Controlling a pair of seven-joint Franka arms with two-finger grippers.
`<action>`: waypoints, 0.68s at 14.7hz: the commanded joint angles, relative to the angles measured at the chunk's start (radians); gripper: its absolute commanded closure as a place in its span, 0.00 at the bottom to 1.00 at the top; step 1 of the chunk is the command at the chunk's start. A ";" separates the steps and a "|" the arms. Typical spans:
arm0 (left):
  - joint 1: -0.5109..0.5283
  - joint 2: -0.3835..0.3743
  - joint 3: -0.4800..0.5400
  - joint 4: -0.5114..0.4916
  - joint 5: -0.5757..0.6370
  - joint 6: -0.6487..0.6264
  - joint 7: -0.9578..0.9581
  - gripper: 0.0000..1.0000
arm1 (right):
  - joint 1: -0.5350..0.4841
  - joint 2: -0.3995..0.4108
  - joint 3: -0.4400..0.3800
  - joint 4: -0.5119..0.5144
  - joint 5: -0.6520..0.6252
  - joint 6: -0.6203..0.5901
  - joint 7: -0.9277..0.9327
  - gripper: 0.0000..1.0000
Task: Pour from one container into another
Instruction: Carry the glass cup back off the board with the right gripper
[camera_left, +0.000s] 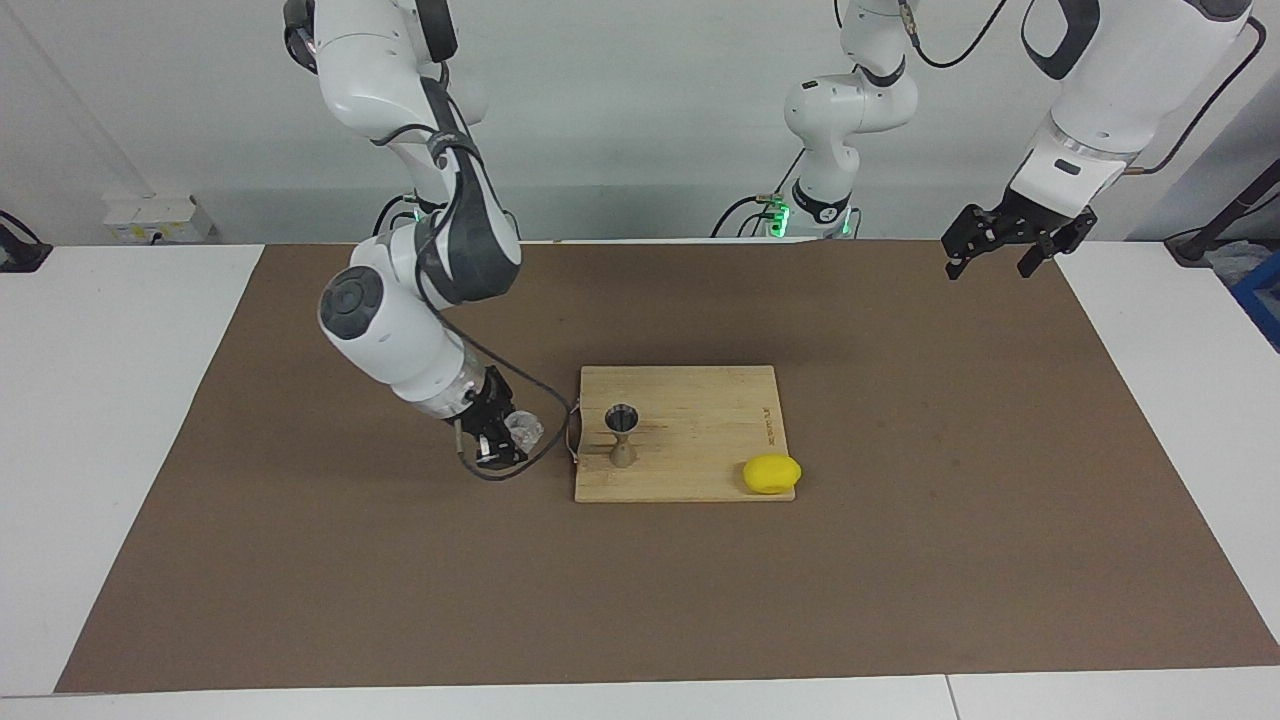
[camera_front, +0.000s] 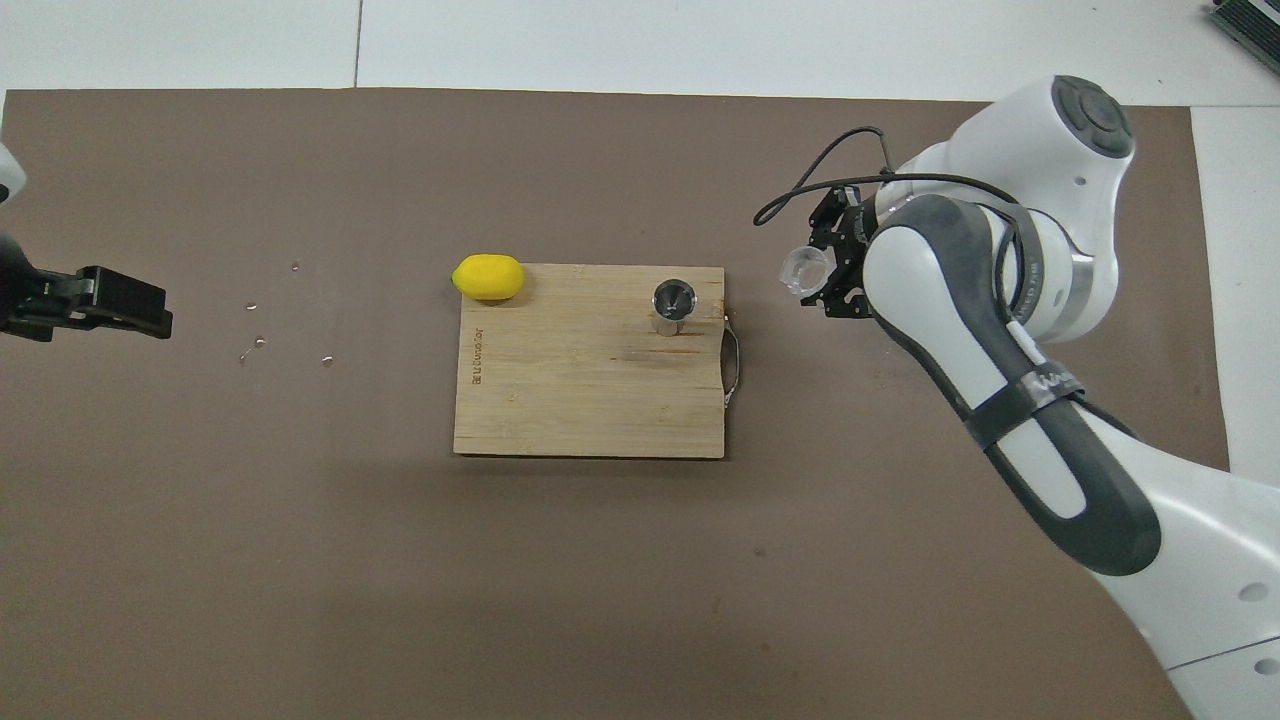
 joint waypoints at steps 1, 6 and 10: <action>0.012 -0.019 -0.006 -0.020 0.007 0.003 0.012 0.00 | -0.080 -0.123 0.014 -0.261 0.149 0.127 -0.170 1.00; 0.010 -0.019 -0.006 -0.020 0.007 0.003 0.012 0.00 | -0.211 -0.130 0.014 -0.355 0.303 0.118 -0.336 1.00; 0.012 -0.019 -0.006 -0.020 0.007 0.003 0.012 0.00 | -0.294 -0.138 0.014 -0.399 0.349 0.078 -0.449 1.00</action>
